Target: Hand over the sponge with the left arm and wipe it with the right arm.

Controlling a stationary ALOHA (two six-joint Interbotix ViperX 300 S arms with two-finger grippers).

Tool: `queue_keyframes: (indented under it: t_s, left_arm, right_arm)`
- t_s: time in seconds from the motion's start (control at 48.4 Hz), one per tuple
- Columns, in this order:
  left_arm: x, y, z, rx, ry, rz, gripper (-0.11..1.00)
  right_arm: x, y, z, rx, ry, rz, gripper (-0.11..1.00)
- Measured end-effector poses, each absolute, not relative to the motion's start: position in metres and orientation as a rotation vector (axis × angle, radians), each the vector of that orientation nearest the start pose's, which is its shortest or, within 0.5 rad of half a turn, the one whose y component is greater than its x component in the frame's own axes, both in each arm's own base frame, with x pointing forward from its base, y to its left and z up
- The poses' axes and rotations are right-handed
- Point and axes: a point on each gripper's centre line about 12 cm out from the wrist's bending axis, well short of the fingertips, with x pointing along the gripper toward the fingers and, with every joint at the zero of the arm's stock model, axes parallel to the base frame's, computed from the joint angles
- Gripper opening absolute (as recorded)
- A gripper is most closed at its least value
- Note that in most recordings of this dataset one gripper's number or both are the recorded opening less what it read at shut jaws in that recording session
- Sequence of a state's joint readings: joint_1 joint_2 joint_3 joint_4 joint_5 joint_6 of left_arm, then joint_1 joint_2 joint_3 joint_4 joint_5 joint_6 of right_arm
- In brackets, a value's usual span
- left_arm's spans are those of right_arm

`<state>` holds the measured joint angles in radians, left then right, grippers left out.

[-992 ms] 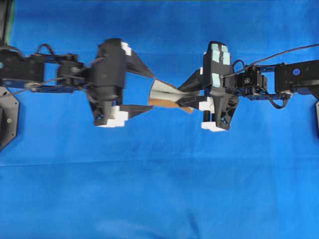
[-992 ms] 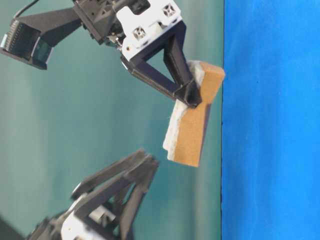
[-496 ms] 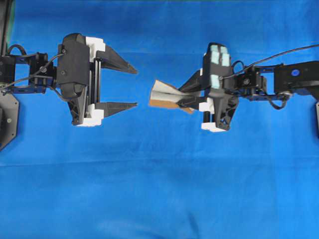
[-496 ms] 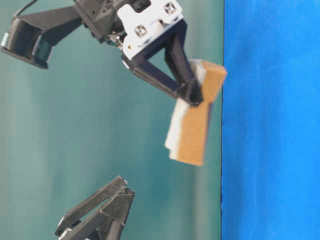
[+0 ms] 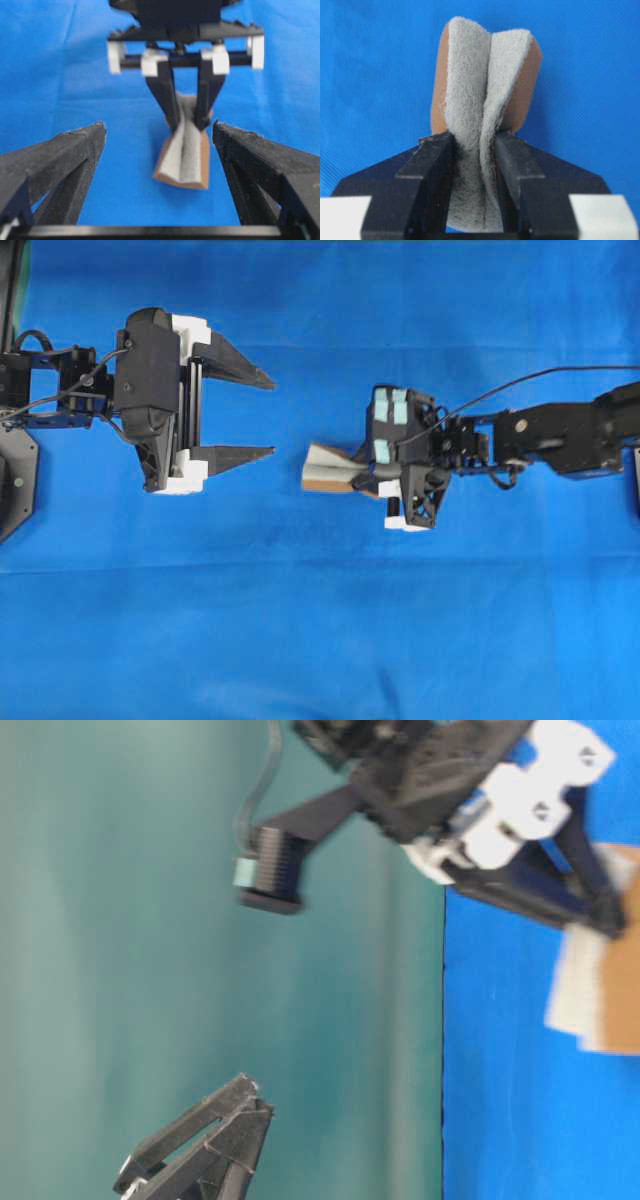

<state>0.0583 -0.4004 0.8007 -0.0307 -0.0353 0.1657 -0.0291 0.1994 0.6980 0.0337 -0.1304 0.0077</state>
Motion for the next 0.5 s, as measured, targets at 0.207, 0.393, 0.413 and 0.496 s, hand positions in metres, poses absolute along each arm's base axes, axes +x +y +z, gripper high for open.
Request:
queue_keyframes:
  t_s: [0.207,0.393,0.413,0.496]
  left_arm:
    - [0.324,0.019,0.266,0.123,0.373,0.034,0.91]
    - [0.323,0.019,0.267,0.124,0.370,0.034,0.91]
    - [0.323,0.019,0.267,0.123,0.368,0.035,0.91]
    - [0.323,0.019,0.267,0.123,0.370,0.034,0.91]
  right_arm:
    - [0.391,-0.012,0.087,0.055,0.771,-0.051,0.30]
    - [0.390,-0.024,0.087,0.058,0.772,-0.078,0.30]
    - [0.389,-0.026,0.087,0.057,0.772,-0.081,0.30]
    - [0.387,-0.036,0.086,0.051,0.773,-0.097,0.30]
